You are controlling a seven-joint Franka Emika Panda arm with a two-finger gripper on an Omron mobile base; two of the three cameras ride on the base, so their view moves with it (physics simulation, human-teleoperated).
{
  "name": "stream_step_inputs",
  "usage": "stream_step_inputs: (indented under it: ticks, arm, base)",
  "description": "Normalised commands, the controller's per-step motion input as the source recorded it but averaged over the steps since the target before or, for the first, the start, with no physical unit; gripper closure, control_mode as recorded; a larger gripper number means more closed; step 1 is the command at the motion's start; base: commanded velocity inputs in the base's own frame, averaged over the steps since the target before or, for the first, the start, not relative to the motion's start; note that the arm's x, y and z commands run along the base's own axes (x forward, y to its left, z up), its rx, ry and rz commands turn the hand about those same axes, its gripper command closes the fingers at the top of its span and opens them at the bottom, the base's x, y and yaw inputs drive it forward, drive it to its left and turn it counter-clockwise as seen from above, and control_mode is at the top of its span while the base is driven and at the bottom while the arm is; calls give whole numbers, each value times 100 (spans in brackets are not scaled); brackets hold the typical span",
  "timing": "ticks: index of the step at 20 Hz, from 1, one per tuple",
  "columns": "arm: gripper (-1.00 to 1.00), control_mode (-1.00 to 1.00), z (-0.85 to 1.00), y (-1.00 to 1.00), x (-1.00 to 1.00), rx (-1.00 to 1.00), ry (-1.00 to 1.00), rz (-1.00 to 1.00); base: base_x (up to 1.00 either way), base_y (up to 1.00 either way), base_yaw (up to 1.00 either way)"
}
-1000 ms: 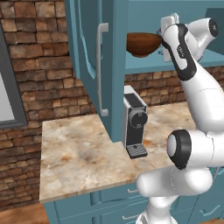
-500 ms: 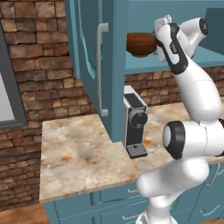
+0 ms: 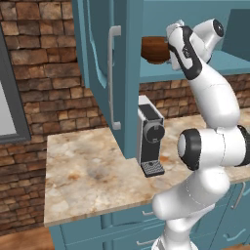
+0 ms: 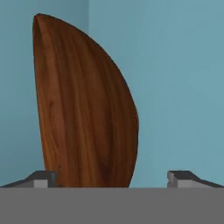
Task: Pick up the bowls from the cabinet and place each bowl in front of a stool on the dining counter.
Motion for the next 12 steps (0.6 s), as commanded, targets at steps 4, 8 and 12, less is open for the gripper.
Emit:
stream_step_inputs:
  ticks: [4,8,12]
  arm:
    - [-100,-100,-4,4,19,0,8,1]
    - [-100,-100,0,0,28,0,9,2]
    - [-100,-100,-1,3,17,0,7,0]
  base:
    - [0,0,0]
    - [0,0,0]
    - [0,0,0]
